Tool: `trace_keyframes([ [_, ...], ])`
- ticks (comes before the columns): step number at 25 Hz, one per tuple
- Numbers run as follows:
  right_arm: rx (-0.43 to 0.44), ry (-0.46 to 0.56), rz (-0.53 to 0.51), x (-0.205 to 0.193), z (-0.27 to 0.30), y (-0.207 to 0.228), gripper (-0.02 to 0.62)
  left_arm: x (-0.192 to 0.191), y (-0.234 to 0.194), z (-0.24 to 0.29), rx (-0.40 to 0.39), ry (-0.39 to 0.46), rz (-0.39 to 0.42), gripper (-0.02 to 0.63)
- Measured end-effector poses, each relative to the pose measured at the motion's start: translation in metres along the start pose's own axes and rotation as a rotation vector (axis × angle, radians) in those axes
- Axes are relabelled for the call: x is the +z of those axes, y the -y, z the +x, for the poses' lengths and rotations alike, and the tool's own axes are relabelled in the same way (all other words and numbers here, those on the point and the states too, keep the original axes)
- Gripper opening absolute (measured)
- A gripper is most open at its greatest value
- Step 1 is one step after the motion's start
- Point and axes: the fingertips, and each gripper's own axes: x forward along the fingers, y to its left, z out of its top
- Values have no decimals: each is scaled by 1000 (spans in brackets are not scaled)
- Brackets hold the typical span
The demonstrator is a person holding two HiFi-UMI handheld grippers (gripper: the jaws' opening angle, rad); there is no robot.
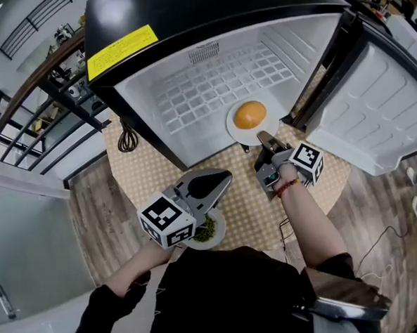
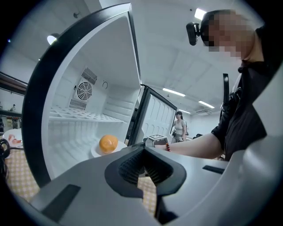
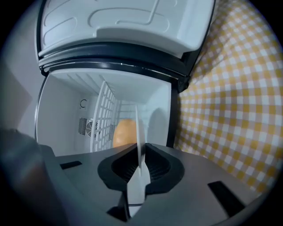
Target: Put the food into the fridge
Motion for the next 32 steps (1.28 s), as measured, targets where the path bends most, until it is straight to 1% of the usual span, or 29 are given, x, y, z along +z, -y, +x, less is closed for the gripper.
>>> trace_keyframes([
  [5, -46, 2, -32, 17, 16, 3, 30, -1, -5, 5, -12, 8, -34, 11],
  [10, -79, -1, -76, 24, 30, 0, 30, -5, -7, 4, -16, 7, -60, 12],
  [13, -102, 5, -108, 27, 38, 0, 30, -8, -9, 0, -10, 3, -63, 12],
  [16, -119, 6, -140, 29, 44, -3, 30, -6, -14, -5, -1, 16, -69, 11],
  [20, -144, 19, -148, 31, 50, -1, 29, -3, -19, -9, 6, 29, -73, 12],
  [24, -164, 21, -171, 34, 55, 0, 29, -5, -21, -12, 7, 21, -68, 12],
  [28, -176, 27, -174, 35, 59, 2, 29, -7, -25, -17, 12, 16, -77, 12],
  [32, -208, 30, -223, 37, 62, 4, 29, -6, -27, -23, 21, 24, -86, 11],
])
